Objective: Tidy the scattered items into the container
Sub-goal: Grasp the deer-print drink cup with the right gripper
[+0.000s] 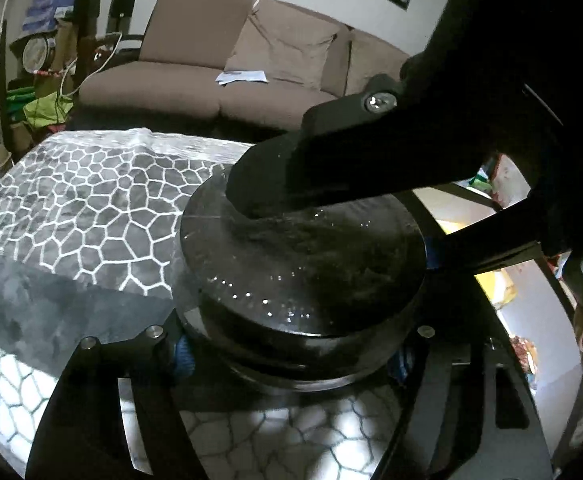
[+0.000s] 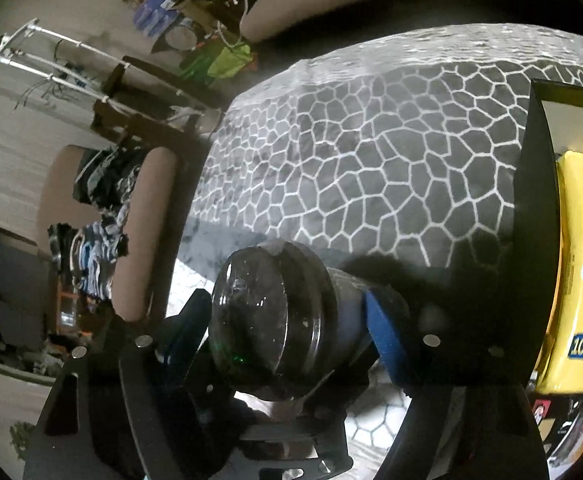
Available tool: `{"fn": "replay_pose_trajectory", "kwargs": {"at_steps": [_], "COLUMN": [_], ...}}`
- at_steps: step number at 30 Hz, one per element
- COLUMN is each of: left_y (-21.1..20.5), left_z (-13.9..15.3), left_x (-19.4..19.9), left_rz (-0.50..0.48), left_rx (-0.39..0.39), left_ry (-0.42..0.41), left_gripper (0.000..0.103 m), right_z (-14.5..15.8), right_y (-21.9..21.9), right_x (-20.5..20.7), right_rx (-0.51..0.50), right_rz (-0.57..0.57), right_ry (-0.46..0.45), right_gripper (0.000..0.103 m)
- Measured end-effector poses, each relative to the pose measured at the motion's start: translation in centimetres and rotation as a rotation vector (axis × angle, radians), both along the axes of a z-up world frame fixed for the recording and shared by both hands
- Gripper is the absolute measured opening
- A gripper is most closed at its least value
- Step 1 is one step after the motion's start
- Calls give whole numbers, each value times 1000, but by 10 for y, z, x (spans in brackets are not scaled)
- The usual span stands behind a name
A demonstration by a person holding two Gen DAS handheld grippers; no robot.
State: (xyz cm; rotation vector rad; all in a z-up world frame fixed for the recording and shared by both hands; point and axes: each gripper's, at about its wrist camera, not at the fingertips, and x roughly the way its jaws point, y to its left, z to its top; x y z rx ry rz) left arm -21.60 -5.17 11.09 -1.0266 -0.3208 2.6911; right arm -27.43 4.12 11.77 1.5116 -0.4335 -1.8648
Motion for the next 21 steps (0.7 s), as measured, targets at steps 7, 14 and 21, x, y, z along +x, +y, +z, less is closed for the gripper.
{"fn": "replay_pose_trajectory", "kwargs": {"at_steps": [7,14,21], "left_y": [-9,-19,-22], "left_z": [30,47,38], "left_x": [36,101,189], "left_rz": [5,4,-4], "left_rx": [-8,-41,-21], "left_ry": [6,-25,-62], "left_gripper": [70,70,70], "right_z": [27,34,17], "right_y": [-3,-10,-8], "right_x": [37,100,183], "right_rx": [-60,-122,-139], "right_rz": [9,17,38], "right_ry": [-12,-59,-100], "right_gripper": [81,82,84]}}
